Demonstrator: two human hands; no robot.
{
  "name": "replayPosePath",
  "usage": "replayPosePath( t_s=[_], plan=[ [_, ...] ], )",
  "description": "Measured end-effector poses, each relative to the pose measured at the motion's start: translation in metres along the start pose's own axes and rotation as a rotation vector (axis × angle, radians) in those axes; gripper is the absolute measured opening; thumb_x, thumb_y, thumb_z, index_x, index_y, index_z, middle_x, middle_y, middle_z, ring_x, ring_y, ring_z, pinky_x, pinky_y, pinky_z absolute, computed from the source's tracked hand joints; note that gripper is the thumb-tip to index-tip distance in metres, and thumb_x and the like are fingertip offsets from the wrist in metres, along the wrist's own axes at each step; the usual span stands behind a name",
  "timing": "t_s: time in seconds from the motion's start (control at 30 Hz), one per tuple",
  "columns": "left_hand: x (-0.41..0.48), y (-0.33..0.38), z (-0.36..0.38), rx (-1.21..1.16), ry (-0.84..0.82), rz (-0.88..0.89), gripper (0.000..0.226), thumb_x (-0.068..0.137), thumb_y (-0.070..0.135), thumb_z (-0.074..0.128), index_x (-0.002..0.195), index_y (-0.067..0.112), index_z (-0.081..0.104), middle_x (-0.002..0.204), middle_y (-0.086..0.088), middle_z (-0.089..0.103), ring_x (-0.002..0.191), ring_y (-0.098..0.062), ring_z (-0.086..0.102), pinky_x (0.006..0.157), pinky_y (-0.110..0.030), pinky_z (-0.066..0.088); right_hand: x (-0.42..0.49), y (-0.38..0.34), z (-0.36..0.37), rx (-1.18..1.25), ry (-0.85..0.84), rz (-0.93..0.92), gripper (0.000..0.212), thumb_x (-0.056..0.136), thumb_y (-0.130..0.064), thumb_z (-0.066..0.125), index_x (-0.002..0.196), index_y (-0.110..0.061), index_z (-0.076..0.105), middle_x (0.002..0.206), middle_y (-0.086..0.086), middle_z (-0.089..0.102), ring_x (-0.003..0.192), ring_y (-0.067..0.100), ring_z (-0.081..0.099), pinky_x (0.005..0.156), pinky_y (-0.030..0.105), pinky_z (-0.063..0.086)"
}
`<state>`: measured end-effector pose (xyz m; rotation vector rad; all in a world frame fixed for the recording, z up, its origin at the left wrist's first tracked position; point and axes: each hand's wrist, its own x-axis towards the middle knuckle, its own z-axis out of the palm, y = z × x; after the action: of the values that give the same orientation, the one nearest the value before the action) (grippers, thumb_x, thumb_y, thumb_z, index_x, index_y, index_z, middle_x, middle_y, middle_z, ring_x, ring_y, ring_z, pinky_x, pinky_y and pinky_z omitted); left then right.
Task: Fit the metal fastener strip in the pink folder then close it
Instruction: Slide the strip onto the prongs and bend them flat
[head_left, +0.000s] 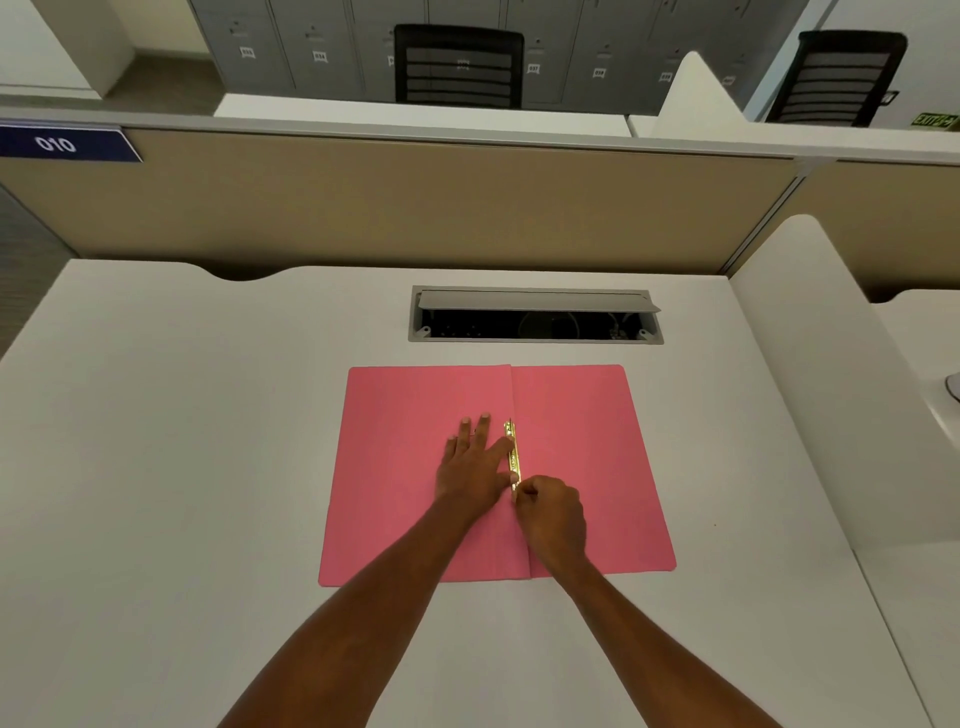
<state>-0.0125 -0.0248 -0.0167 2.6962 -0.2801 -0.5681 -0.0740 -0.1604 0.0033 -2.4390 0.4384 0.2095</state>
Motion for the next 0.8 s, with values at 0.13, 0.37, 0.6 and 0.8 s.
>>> replayPosePath(
  t_s=[0.13,0.37,0.6,0.8],
  plan=[
    [0.000,0.000,-0.002,-0.004,-0.014,-0.002,0.057,0.106,0.049,0.056,0.158,0.035,0.040,0.182,-0.010,-0.004,0.167,-0.041,-0.007,0.135,-0.056,0.008,-0.008,0.005,0.003,-0.162,0.008,-0.101,0.023,0.104,-0.024,0.060,0.101,-0.015,0.081,0.094,0.005,0.080,0.082,0.026,0.074,0.071,0.038,0.061],
    [0.001,0.000,-0.003,-0.015,-0.030,-0.007,0.067,0.101,0.055,0.062,0.161,0.037,0.038,0.182,-0.008,-0.006,0.167,-0.040,-0.008,0.135,-0.056,0.007,-0.015,0.012,0.005,-0.368,0.010,-0.272,0.016,0.101,-0.018,0.069,0.105,-0.010,0.082,0.091,0.010,0.079,0.075,0.028,0.075,0.067,0.036,0.063],
    [-0.001,-0.001,-0.002,0.004,-0.028,-0.003,0.071,0.101,0.058,0.061,0.163,0.036,0.035,0.182,-0.007,-0.008,0.167,-0.039,-0.010,0.135,-0.055,0.006,-0.009,0.022,-0.004,-0.358,-0.002,-0.314,0.022,0.101,-0.021,0.070,0.119,-0.014,0.081,0.106,0.011,0.080,0.088,0.027,0.076,0.081,0.034,0.062],
    [-0.003,0.002,-0.004,-0.002,-0.017,-0.010,0.070,0.100,0.058,0.062,0.161,0.037,0.037,0.182,-0.007,-0.006,0.167,-0.039,-0.008,0.135,-0.055,0.007,-0.005,0.026,0.000,-0.359,-0.089,-0.312,0.031,0.106,-0.029,0.061,0.129,-0.013,0.075,0.123,0.008,0.077,0.103,0.024,0.074,0.093,0.030,0.058]
  ],
)
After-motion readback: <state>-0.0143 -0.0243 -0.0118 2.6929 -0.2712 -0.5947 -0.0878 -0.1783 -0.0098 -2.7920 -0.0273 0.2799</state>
